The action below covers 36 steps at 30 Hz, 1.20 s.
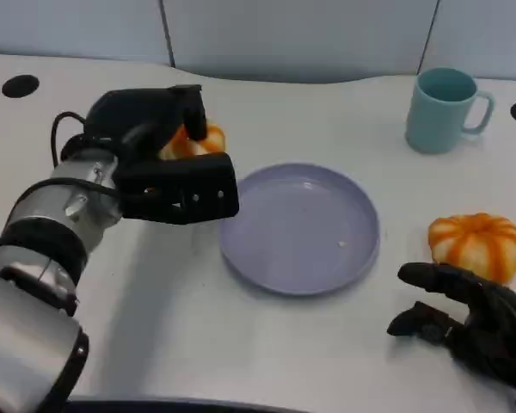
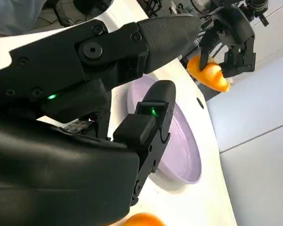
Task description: Grasp the bread from the table and place it into the plate.
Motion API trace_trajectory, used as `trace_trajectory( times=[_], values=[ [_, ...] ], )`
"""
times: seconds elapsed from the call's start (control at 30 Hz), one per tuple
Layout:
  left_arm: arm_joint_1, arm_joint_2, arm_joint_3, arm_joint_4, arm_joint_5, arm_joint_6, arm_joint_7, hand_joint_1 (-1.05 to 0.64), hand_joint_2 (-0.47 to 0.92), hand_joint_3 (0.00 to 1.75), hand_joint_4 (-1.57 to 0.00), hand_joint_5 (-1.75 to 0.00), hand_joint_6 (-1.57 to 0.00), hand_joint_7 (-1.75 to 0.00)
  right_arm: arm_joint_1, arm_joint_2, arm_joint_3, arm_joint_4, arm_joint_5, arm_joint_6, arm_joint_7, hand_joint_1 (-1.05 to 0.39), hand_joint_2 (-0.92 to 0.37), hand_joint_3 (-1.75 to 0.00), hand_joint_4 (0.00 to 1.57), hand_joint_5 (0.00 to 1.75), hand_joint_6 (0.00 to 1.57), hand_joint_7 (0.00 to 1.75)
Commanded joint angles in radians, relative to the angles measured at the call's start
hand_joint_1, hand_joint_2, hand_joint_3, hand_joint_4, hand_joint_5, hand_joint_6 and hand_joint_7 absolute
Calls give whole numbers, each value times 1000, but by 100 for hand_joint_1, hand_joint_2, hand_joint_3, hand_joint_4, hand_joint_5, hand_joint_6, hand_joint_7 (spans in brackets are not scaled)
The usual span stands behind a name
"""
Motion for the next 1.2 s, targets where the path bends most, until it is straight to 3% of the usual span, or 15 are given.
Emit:
trace_trajectory(
  times=[0.03,0.37,1.03,1.1,1.2],
  values=[
    [-34,-13,-18,-14,10,-10,5,-22,64,91,-86,-175,-66,-175,14,6,4,17,-6,22,-16,-35,-92,-11,66,113,85,39],
    [-39,-65,-34,-13,2,-51,-25,-22,58,106,-89,-175,-68,-175,10,15,6,28,-9,7,-17,-36,-92,-9,67,111,85,39],
    [-37,-159,-74,-7,19,-61,-23,-24,55,110,-92,-175,-71,-175,4,21,11,34,-17,2,-20,-38,-92,-7,67,108,86,38],
    [-35,-192,-92,-8,30,-68,-20,-26,51,123,-96,-175,-73,-175,17,27,22,-12,-20,29,-39,-37,-92,-12,57,125,74,57],
    [-34,-206,-101,-7,35,-68,-19,-26,47,130,-99,-175,-74,-175,33,31,31,-62,-16,64,-60,-37,-92,-13,53,132,64,75]
  ],
)
